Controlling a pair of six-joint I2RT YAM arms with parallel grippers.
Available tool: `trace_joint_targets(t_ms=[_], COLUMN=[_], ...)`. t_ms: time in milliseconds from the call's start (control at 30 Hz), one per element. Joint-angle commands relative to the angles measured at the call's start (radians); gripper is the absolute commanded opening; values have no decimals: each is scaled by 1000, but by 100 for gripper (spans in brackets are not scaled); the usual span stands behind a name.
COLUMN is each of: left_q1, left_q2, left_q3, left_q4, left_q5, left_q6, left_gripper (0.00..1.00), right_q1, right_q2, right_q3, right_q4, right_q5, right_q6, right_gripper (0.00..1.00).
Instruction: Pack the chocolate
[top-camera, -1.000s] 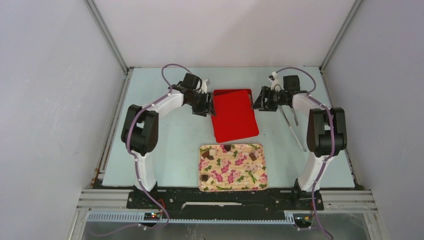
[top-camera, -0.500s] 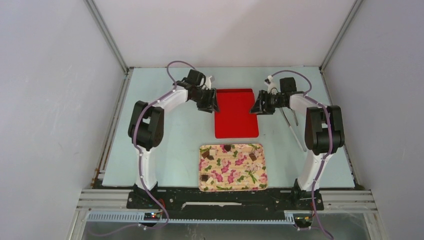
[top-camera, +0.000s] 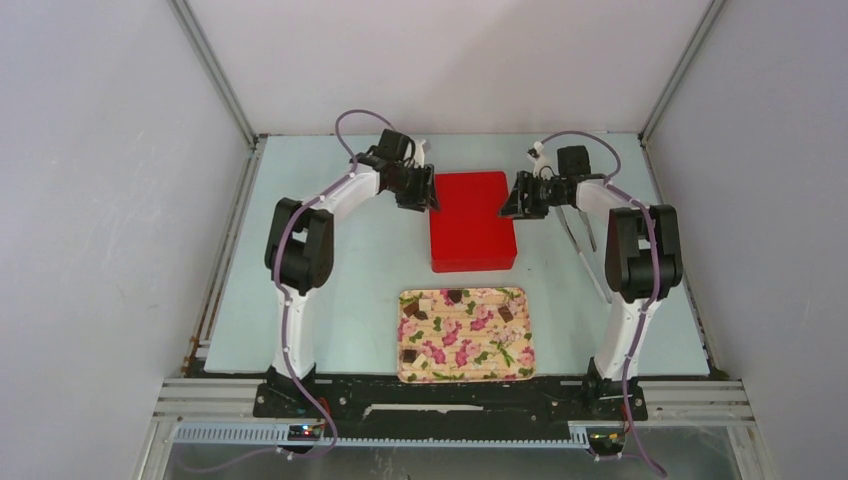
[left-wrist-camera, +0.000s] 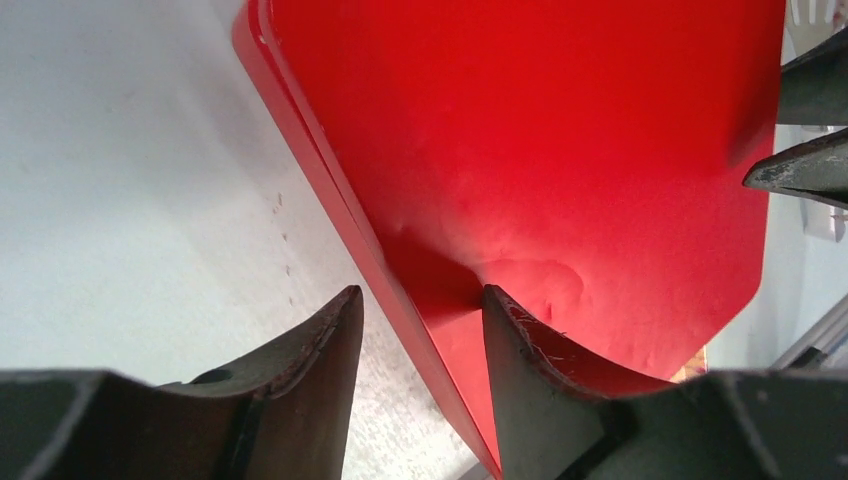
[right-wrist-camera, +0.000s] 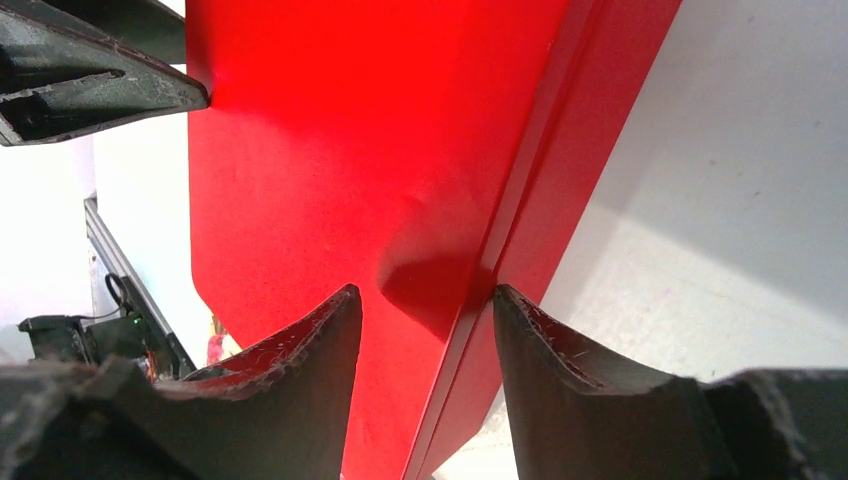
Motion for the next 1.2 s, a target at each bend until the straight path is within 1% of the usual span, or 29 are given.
trace_joint_targets(t_ms=[0, 267, 333, 433, 600, 700, 800, 933, 1033, 1100, 1167], left_q1=[9, 25, 31, 41, 42, 53, 77, 110, 140, 155, 169], left_q2=[56, 109, 126, 136, 95, 35, -39, -129, -171, -179, -174], left_q3=[96, 149, 162, 136, -3, -115, -235, -369, -477, -499, -478], left_q4=[-16, -9, -1, 46, 159, 225, 268, 239, 264, 249, 218], left_q5=[-39, -35, 0, 121, 274, 325, 335, 325, 317, 308, 287], left_q6=[36, 35, 25, -27, -129, -182, -216, -166, -157, -129, -99], left_gripper=[52, 54, 55, 56, 56, 56, 55, 55, 54, 54, 55], right_q1=[12, 12, 13, 16, 40, 63, 97, 155, 188, 203, 205], right_q2=[48, 120, 143, 182, 212, 203, 165, 107, 75, 66, 61], right_q3=[114, 188, 208, 227, 208, 187, 121, -5, -76, -86, -83], right_q4=[-10, -20, -26, -40, -35, -30, -8, 25, 58, 71, 98], right_q5=[34, 42, 25, -14, -58, -95, -116, -115, -114, -107, -100], right_q6=[-18, -6, 2, 18, 33, 47, 66, 85, 103, 111, 125], right_gripper=[54, 54, 54, 54, 46, 41, 39, 39, 38, 38, 38])
